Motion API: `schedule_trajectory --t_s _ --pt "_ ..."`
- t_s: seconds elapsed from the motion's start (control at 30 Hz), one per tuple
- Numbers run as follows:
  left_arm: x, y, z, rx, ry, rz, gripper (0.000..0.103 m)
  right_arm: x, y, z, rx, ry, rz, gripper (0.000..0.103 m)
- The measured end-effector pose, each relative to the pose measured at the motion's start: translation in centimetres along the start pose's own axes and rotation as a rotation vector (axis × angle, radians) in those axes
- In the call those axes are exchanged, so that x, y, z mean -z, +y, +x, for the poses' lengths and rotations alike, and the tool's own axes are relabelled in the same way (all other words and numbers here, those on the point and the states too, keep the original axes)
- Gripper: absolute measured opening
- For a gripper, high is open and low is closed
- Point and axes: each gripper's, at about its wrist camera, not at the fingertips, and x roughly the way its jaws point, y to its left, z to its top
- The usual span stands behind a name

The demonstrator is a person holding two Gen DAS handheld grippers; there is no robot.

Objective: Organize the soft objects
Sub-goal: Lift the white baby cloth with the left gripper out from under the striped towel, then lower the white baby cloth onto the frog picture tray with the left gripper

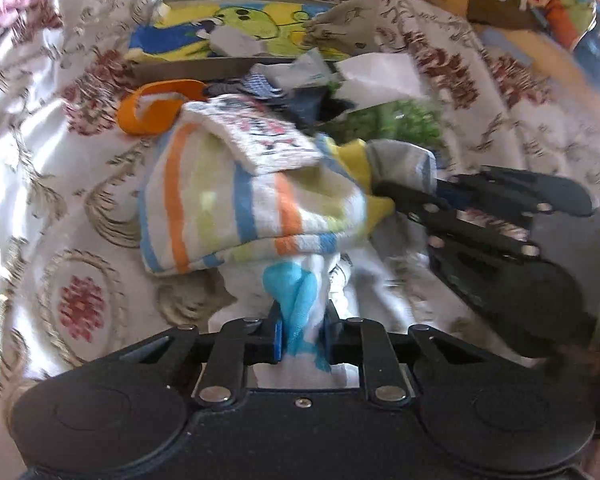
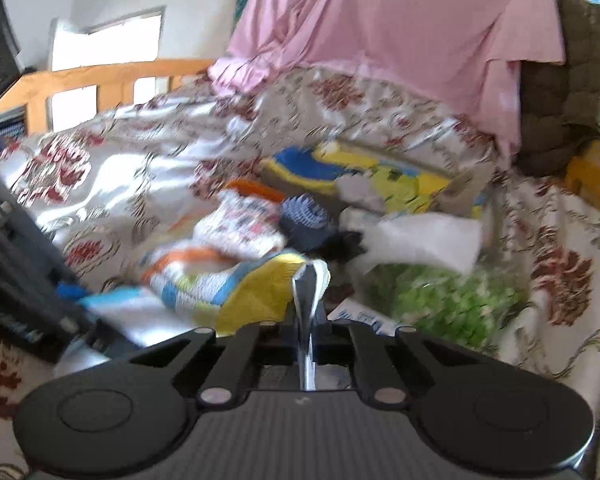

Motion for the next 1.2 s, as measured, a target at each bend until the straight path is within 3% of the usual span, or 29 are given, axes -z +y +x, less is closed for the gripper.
schedule_trajectory --t_s 0.2,0.4,0.63,0.9,1.0,1.07,1.2 --pt "-0.7 -2.0 -1.6 0.063 -0.047 -0.015 0.018 -0.5 -1.8 -1.2 0.083 -0.09 0.066 0.005" --pt "-1.5 -2.9 -3.5 0.08 -0.154 -0.014 0.018 -0.8 -3.5 -3.0 0.141 -0.204 0.158 0.005" --pt "-2.6 -3.2 -4.5 0.192 -0.213 -0.016 0.018 -1.4 -5.2 -4.7 0.205 -0.317 0.221 0.006" --pt "-3.3 -4.2 -5.6 0.332 -0.23 0.006 0.018 -1.6 -7.1 -5.5 0.254 -0.357 0.277 0.006" --pt "-3.7 -3.6 -5.5 0.425 -0.211 -0.066 0.018 -1.5 -7.8 -5.8 0.264 -0.37 0.301 0.006" --pt "-3.9 -3.0 -5.5 0.44 -0.216 -0.111 0.018 -1.4 -8.2 -5.9 0.27 -0.368 0.315 0.006" --pt "-4.4 -2.8 -6.1 0.423 -0.258 -0.104 0.019 -1.3 -8.6 -5.9 0.261 -0.368 0.342 0.006"
